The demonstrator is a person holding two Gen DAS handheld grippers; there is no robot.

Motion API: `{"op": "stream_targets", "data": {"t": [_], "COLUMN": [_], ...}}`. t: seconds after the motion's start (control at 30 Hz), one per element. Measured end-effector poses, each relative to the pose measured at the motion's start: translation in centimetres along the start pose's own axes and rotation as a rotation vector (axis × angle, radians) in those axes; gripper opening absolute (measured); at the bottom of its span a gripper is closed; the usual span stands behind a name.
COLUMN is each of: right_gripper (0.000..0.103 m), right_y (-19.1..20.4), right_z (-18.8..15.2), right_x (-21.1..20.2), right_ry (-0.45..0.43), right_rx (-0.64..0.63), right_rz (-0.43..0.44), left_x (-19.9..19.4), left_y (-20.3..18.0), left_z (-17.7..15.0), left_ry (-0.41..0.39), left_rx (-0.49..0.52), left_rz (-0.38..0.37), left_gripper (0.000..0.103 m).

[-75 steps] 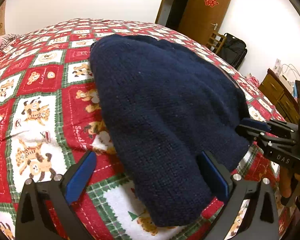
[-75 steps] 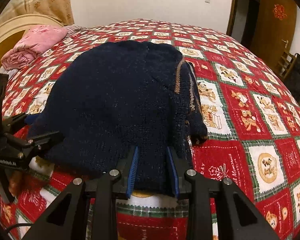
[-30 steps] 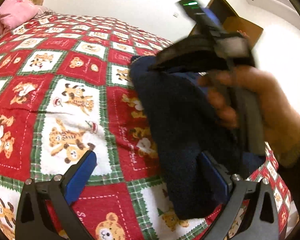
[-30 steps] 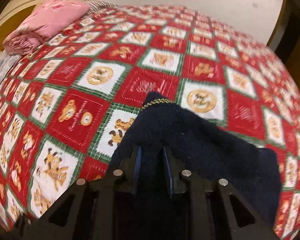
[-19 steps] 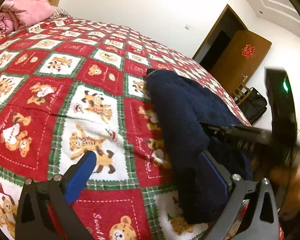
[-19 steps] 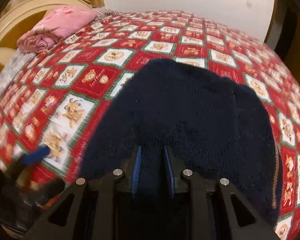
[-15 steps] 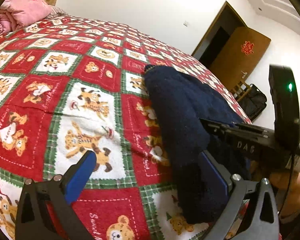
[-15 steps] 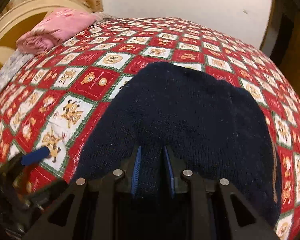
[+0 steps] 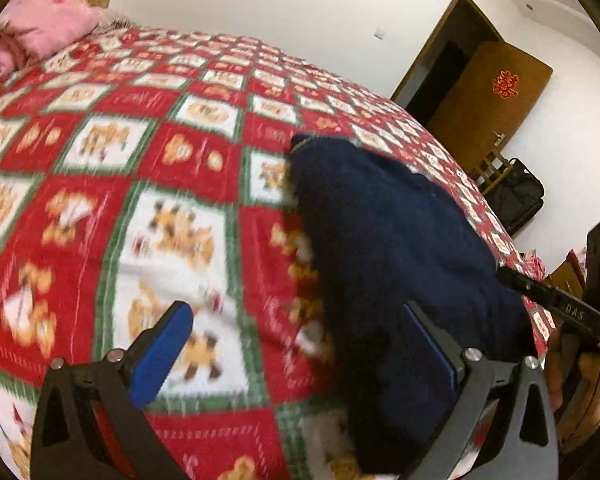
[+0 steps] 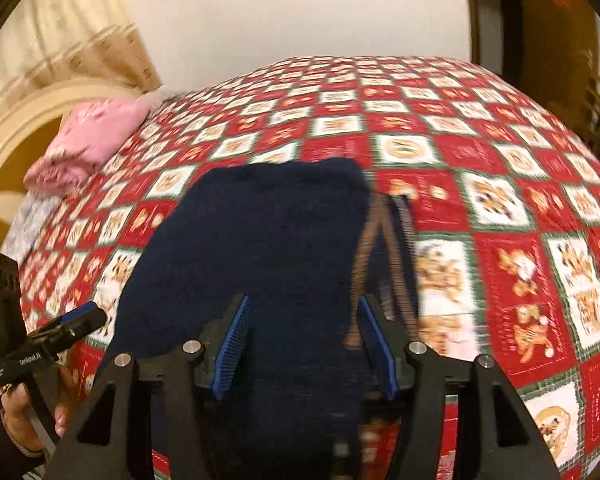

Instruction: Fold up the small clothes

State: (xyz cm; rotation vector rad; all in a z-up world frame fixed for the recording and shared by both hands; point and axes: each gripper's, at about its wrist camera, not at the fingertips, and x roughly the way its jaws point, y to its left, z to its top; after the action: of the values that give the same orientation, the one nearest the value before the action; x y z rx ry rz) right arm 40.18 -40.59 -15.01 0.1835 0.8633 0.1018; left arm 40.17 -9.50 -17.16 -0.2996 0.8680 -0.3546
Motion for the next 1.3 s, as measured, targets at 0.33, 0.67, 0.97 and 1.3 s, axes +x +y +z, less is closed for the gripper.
{"op": "stream_targets", "data": {"t": [0.33, 0.67, 0.97, 1.3], "right_gripper": [0.026, 0.008, 0.075, 0.086], "right_y": [-2.0, -6.4, -9.7, -10.6], "right_z": [-0.1, -1.4, -0.3, 0.8], "right_x": [1.0, 2.7, 0.7, 5.8], "right_ry": [0.014, 0.082, 0.004, 0.144], "right_rx": [0.011, 0.121, 0.331, 0.406], "right_rz": [0.043, -0.117, 0.151, 0.285], "left_x": [4.7, 5.4, 6.2, 6.0], "left_y": [-2.3, -3.4, -3.0, -1.7], "left_z": [2.8, 3.0, 3.0, 3.5], "left_ry": [0.081, 0.086, 0.131, 0.123], "left_rx": [0.143, 0.158, 0.127, 0.114], "left_rz": [0.004, -0.012, -0.062, -0.071], "left_gripper": [0.103, 0.103, 0.103, 0.103]}}
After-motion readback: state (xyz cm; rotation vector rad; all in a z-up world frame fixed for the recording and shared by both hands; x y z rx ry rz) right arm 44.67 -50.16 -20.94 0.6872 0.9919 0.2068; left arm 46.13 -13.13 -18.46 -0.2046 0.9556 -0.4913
